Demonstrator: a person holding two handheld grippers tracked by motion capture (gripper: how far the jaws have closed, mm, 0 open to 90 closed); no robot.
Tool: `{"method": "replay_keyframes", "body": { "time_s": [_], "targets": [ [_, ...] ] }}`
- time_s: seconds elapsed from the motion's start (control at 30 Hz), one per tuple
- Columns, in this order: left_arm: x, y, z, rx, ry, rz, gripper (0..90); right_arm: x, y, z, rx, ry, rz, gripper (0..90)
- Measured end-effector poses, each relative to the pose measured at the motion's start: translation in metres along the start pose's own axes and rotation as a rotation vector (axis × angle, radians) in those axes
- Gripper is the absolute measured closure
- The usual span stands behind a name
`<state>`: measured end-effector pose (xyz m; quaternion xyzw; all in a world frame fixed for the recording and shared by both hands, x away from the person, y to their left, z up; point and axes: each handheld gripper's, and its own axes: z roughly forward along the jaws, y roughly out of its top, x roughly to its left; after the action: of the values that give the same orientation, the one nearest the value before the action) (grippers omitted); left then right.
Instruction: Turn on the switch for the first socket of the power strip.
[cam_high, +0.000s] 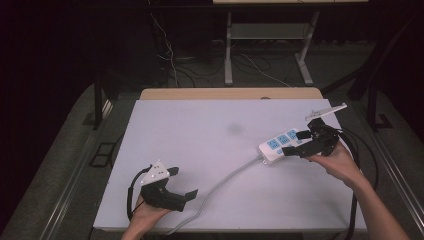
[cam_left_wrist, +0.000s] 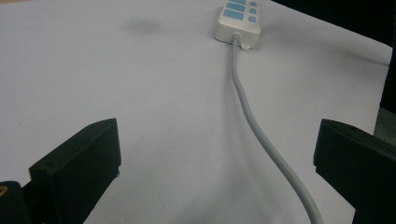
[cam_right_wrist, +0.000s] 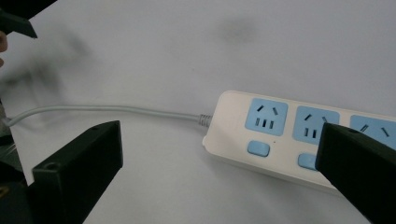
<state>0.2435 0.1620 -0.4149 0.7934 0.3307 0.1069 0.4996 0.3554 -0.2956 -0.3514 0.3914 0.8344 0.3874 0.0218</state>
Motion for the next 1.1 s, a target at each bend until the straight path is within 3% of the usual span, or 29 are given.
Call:
{"method": "replay_keyframes", "body": {
  "time_s": [0.4,0.47,0.5,0.57,0.6,0.63,0.9,0.97,1.0,1.03,1.1],
  "targets": [
    [-0.001,-0.001,0.002,0.007,-0.003,0.002,0.0,-0.005,0.014,0.007,-0.013,-0.021,0.029,0.4],
    [-0.001,-0.001,0.001,0.007,-0.002,0.0,0.0,-0.007,0.014,0.01,-0.016,-0.035,0.031,8.4],
    [-0.001,-0.001,0.001,0.006,-0.001,-0.003,0.0,-0.009,0.015,0.013,-0.013,-0.064,0.038,15.6],
    [-0.001,-0.001,0.001,0.004,0.0,-0.003,0.0,-0.009,0.015,0.014,-0.012,-0.066,0.039,15.9],
    [0.0,-0.001,0.001,0.002,-0.001,-0.003,0.0,-0.01,0.015,0.016,-0.012,-0.08,0.039,23.1],
    [0.0,-0.001,0.001,0.002,-0.001,-0.003,0.0,-0.011,0.015,0.017,-0.013,-0.083,0.041,24.4],
    [0.0,-0.003,0.0,0.005,0.0,-0.004,0.0,-0.016,0.015,0.021,0.008,-0.078,0.039,56.3],
    [0.0,-0.003,0.001,0.005,0.0,-0.004,0.0,-0.016,0.015,0.022,0.011,-0.075,0.037,60.3],
    [0.0,-0.003,0.001,0.006,0.0,-0.004,0.0,-0.018,0.014,0.023,0.019,-0.062,0.035,69.1],
    [0.0,-0.003,0.001,0.006,0.0,-0.004,0.0,-0.018,0.014,0.023,0.019,-0.062,0.035,69.1],
    [0.001,-0.003,0.001,0.007,0.0,-0.005,0.0,-0.022,0.014,0.026,0.028,-0.046,0.036,80.6]
  ]
}}
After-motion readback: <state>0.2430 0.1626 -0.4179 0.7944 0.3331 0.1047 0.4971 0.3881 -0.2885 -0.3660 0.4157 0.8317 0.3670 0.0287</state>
